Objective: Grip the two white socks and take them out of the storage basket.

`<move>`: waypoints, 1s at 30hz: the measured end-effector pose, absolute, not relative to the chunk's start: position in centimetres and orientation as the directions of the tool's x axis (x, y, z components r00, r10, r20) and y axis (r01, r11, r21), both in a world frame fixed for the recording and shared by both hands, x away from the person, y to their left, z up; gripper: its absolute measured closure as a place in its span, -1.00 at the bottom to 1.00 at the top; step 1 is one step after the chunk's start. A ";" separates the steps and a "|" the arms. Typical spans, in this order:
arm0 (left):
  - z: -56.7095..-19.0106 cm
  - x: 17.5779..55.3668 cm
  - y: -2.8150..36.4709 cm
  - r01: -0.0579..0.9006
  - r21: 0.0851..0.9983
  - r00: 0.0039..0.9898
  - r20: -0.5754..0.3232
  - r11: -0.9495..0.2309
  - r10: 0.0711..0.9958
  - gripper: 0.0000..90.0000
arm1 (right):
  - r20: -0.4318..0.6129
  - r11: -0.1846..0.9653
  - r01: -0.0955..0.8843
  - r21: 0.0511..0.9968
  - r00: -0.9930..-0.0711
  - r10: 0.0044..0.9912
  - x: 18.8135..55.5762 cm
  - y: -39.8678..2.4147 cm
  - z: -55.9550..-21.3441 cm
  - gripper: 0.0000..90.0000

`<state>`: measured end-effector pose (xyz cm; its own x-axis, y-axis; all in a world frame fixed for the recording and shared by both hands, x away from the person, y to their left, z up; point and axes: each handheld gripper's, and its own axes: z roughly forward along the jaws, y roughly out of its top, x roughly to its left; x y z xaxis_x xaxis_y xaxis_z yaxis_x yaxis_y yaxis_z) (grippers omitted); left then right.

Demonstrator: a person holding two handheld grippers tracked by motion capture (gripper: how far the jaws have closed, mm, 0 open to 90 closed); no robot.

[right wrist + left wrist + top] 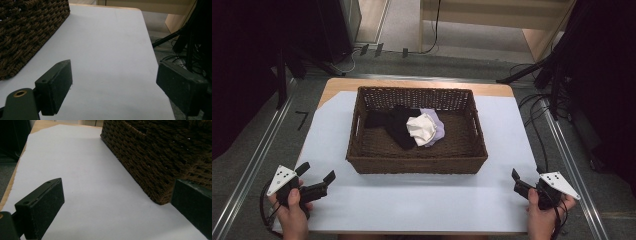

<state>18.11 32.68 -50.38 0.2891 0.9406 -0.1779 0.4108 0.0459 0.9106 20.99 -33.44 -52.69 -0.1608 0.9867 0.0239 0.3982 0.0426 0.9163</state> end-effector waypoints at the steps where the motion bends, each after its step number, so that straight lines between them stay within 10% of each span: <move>1: -50.4 18.1 32.7 0.409 0.911 0.289 -0.178 0.047 0.940 -1.00 | 0.024 0.043 0.399 0.916 -0.161 0.987 21.0 -33.4 -52.7 -0.70; 18: -50.4 18.1 32.8 0.408 0.912 0.289 -0.177 0.046 0.941 -1.00 | 0.071 0.070 0.506 0.860 -0.255 0.964 22.1 -33.9 -52.4 -0.70; 30: -50.4 18.2 32.8 0.415 0.908 0.292 -0.187 0.052 0.938 -1.00 | -0.076 0.381 0.587 0.714 -0.475 0.876 24.4 -35.0 -49.3 -0.70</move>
<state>18.20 32.84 -50.38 0.2915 0.9381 -0.1869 0.4149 0.0521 0.9084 24.41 -35.04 -49.27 -0.4754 0.8765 -0.0763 0.5872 0.3806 0.7143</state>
